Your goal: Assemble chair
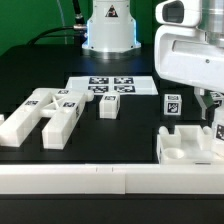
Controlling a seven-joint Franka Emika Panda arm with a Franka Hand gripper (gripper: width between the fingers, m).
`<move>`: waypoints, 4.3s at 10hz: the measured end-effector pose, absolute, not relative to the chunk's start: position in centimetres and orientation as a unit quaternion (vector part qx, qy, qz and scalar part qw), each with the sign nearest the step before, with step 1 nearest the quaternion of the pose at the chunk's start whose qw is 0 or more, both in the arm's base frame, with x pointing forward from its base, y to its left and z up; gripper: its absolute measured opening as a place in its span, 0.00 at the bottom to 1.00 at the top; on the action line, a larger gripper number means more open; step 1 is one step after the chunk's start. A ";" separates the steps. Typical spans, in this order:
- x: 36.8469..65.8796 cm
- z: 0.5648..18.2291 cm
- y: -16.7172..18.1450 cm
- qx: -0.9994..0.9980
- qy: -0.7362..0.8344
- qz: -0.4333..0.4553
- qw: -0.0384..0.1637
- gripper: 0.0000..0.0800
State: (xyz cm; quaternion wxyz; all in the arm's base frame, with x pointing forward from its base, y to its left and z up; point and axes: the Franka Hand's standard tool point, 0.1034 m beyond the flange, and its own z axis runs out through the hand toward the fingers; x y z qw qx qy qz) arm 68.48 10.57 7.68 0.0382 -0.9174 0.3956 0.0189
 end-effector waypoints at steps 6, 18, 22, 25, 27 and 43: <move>68.4 7.7 10.8 -0.983 0.178 0.010 0.042 0.81; 68.4 7.4 10.9 -0.967 -0.254 -0.018 0.015 0.50; 68.4 7.3 10.9 -0.970 -0.241 -0.017 0.015 0.36; 68.3 7.2 10.8 -0.995 -0.093 -0.013 0.027 0.36; 68.3 7.2 10.9 -0.999 -0.012 -0.010 0.031 0.36; 68.2 7.0 10.8 -0.916 0.398 0.012 0.042 0.76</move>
Offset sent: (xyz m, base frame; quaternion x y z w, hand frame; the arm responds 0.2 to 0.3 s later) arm 0.0000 0.0000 0.0000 0.0000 0.0000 -0.1938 0.9810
